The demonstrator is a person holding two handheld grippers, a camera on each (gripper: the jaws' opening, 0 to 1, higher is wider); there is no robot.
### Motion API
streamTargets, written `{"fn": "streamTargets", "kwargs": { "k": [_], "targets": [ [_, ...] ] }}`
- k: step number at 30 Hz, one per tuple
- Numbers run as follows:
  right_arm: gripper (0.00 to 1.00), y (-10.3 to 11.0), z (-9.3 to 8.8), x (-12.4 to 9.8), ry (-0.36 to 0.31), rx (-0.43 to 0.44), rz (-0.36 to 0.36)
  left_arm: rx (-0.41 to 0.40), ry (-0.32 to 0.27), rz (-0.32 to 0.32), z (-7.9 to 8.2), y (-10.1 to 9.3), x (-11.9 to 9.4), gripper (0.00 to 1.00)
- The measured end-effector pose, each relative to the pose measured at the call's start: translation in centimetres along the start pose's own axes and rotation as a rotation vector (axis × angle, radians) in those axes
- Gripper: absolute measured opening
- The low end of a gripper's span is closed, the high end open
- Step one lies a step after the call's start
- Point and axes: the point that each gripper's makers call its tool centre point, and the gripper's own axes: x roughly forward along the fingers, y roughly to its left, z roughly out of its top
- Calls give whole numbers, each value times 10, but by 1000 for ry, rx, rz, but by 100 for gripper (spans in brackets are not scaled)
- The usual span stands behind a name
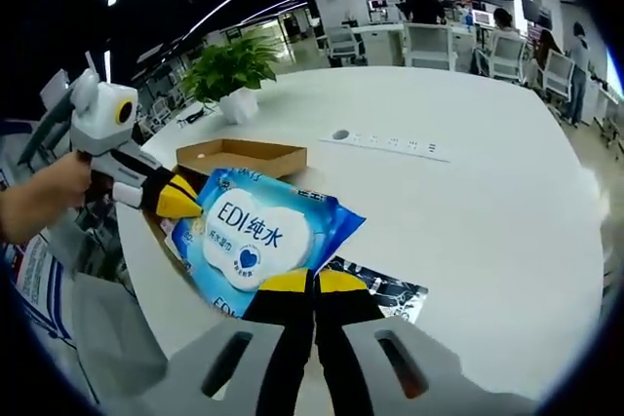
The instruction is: Operate the shoe box by opening the lid, removing the specified soft item, and placing it in the target area until the item is outside and the box remains undamaged.
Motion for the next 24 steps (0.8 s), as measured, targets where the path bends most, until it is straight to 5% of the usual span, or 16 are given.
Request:
{"fn": "streamTargets", "kwargs": {
  "k": [9,24],
  "targets": [
    [0,-44,-26,-10,26,36,-28,9,35,-32,0,-25,41,0],
    [0,-68,-61,7,78,77,-18,27,133,-41,-17,-28,90,0]
  ]
}}
